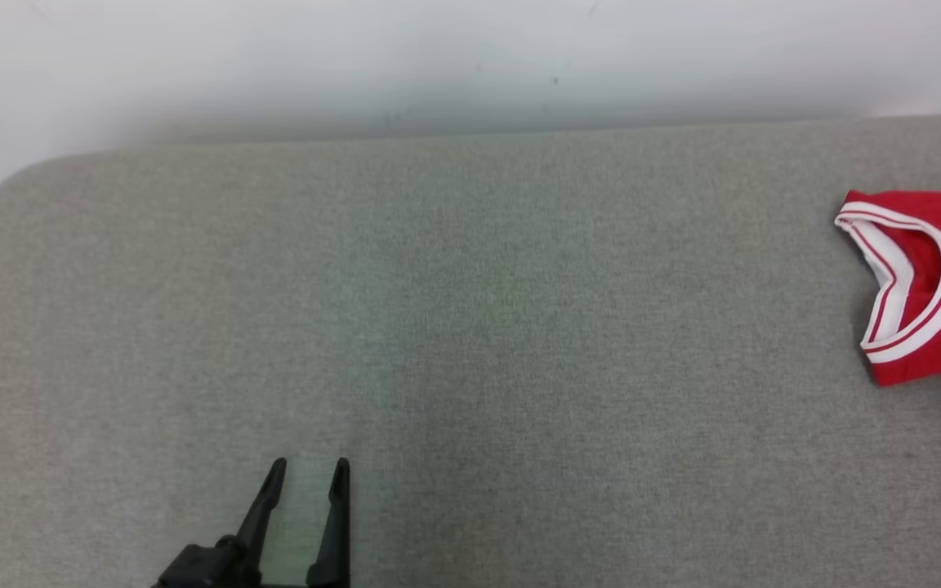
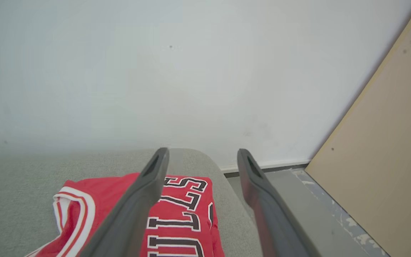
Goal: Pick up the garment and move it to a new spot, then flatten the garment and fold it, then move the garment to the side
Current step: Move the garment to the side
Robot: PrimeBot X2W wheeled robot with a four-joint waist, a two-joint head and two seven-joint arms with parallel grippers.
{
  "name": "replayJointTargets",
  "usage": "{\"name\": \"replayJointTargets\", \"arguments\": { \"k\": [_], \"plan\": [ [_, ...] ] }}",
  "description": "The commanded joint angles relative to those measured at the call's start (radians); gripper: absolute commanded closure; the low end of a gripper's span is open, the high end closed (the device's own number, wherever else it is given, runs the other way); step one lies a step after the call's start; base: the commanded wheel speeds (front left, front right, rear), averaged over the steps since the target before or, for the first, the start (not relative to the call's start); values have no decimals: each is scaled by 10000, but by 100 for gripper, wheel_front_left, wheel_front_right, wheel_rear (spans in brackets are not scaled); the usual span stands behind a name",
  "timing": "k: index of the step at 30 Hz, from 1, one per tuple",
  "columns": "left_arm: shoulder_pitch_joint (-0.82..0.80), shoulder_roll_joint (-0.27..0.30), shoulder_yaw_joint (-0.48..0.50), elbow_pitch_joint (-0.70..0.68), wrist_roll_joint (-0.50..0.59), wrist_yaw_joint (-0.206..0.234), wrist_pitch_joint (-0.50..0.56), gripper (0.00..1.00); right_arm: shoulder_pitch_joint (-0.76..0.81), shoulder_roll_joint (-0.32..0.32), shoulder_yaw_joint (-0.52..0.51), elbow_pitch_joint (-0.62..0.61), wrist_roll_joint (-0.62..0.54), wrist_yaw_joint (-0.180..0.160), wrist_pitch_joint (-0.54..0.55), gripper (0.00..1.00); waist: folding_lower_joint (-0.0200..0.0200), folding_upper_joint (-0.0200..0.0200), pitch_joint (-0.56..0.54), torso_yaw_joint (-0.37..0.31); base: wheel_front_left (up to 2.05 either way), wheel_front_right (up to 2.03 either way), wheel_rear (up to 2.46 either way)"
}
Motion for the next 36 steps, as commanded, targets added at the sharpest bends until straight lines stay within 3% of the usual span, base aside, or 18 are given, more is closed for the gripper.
{"name": "replayJointTargets", "arguments": {
  "k": [1,9,17,27,36],
  "plan": [
    [163,37,101,-17,-56,80,2,0,576,252,63,-438,-215,-24,-380,0,0,-1,-471,73,0,0,0],
    [847,35,514,83,121,387,2,0,3209,1951,1,-2531,-948,-24,-2111,0,0,-1,-1835,88,0,0,0],
    [1390,35,719,101,233,455,2,0,5614,3644,709,-3703,-1492,-24,-2809,0,0,-1,-2421,-66,0,0,0],
    [1552,35,701,393,173,553,2,0,6940,4319,1581,-3677,-1547,-24,-2989,0,0,-1,-2774,-269,0,0,0],
    [1557,35,670,513,229,615,2,0,7315,4388,1849,-3480,-1417,-24,-2989,0,0,-1,-2995,-211,0,0,0]
  ]
}}
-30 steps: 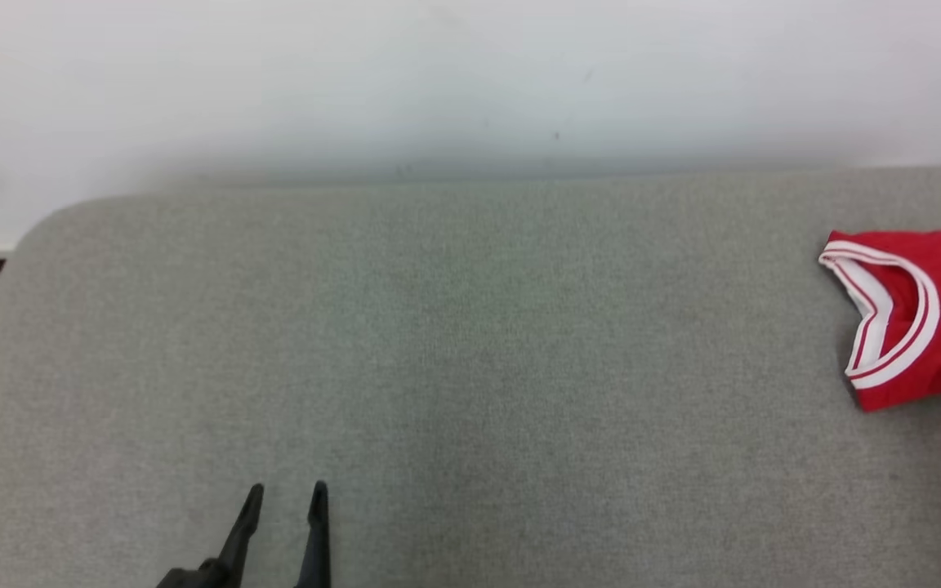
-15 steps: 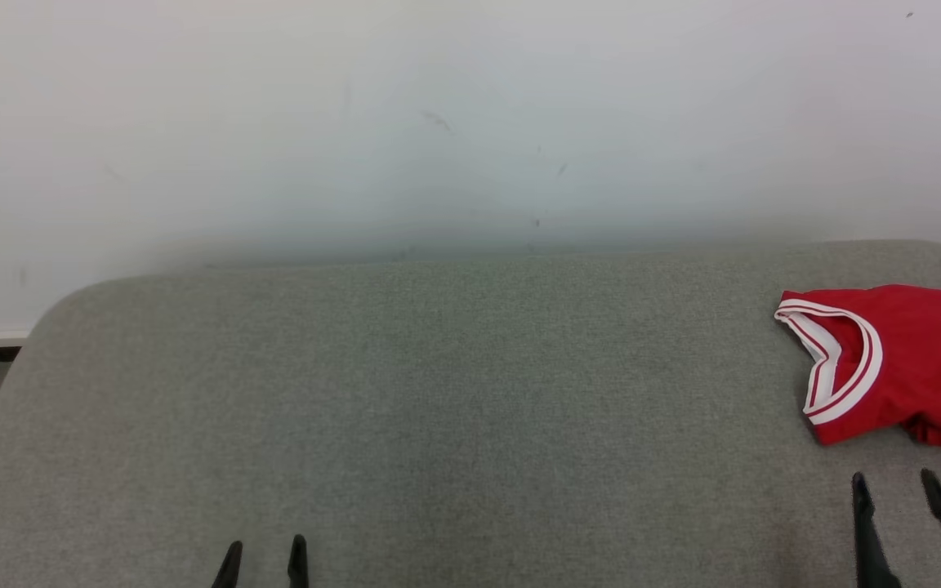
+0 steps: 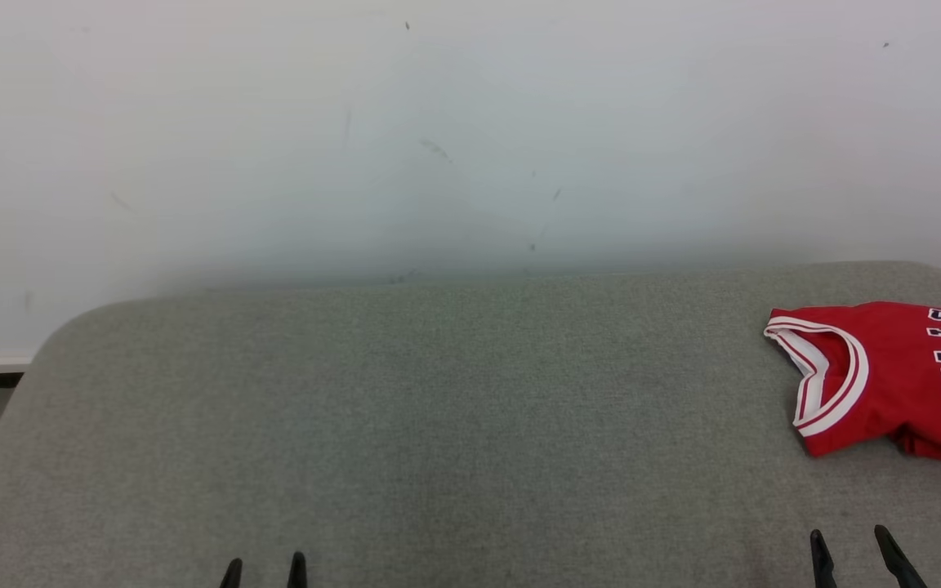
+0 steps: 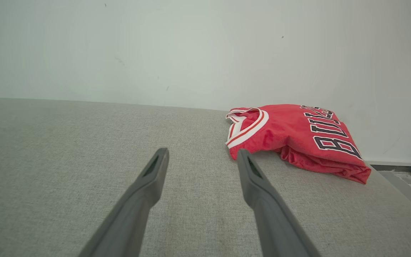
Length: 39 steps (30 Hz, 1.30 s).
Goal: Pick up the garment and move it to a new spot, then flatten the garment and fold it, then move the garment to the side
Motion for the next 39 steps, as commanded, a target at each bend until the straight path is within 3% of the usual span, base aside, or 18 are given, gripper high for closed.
{"name": "replayJointTargets", "arguments": {
  "k": [1,7,8,11,39],
  "plan": [
    [58,33,11,-5,77,1,2,0,113,-13,-12,19,114,-24,-24,0,1,0,-27,15,0,0,0],
    [128,33,17,-41,193,-87,2,0,177,-10,-11,-64,220,-24,-25,0,1,0,-70,52,0,0,0],
    [37,-2,0,2,101,-87,-2,100,40,4,9,-1,85,0,0,100,1,0,-72,50,0,0,0],
    [110,-21,-25,259,76,-90,3,100,84,67,9,255,93,0,53,100,1,0,-72,51,0,0,0],
    [-896,25,716,485,-4860,-670,1273,100,-653,32,-149,35,5398,-5,1334,100,1,0,141,139,0,0,0]
  ]
}}
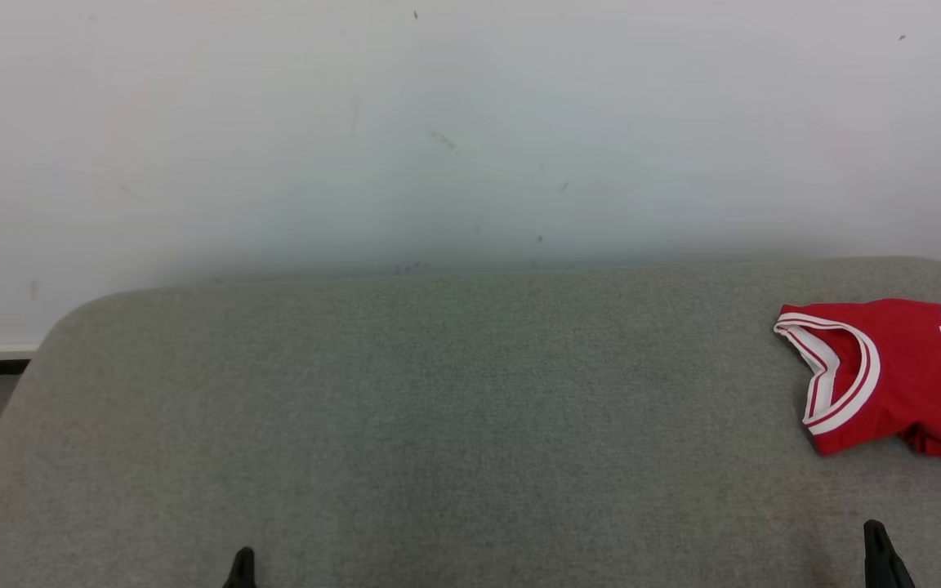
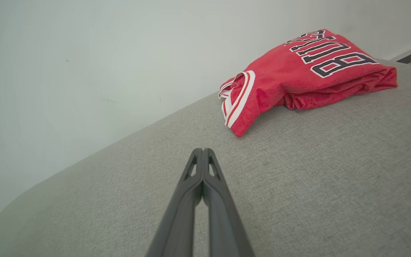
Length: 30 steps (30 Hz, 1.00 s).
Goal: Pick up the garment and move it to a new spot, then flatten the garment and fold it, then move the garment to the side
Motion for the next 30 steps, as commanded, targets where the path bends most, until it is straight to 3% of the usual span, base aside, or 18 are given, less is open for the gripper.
{"name": "replayJointTargets", "arguments": {
  "k": [1,30],
  "plan": [
    [-294,53,94,-94,-424,-80,82,100,-326,-94,-52,-175,462,-5,77,100,0,0,12,6,0,0,0],
    [-1015,75,657,71,-3981,-504,1033,100,-846,-124,-157,-327,4308,-9,1005,100,0,0,224,95,0,0,0]
  ]
}}
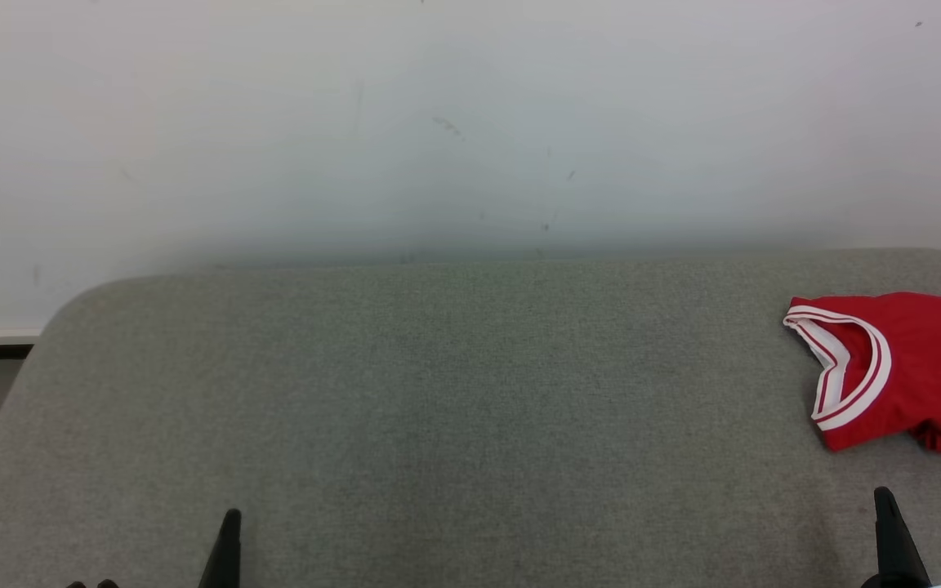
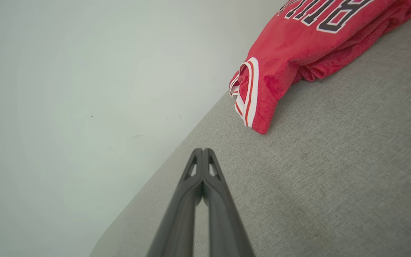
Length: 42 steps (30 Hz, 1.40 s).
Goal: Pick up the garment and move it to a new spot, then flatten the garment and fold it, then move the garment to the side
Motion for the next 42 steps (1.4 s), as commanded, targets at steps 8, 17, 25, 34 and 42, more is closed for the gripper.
{"name": "replayJointTargets", "arguments": {
  "k": [8,17,25,34,42],
  "plan": [
    [-382,69,189,-20,-1044,-150,251,100,-341,-118,-53,-161,1050,-11,259,100,0,0,60,25,0,0,0],
    [-555,72,330,22,-1905,-258,506,100,-457,-125,-82,-193,2005,-12,489,100,0,0,128,54,0,0,0],
    [-697,74,450,59,-2650,-348,689,100,-556,-130,-104,-218,2792,-13,677,100,0,0,189,79,0,0,0],
    [-859,75,581,95,-3437,-443,905,100,-683,-135,-128,-250,3638,-15,869,100,0,0,257,108,0,0,0],
    [-995,76,679,129,-4072,-520,1080,100,-748,-138,-150,-280,4326,-16,1055,100,0,0,318,133,0,0,0]
  ]
}}
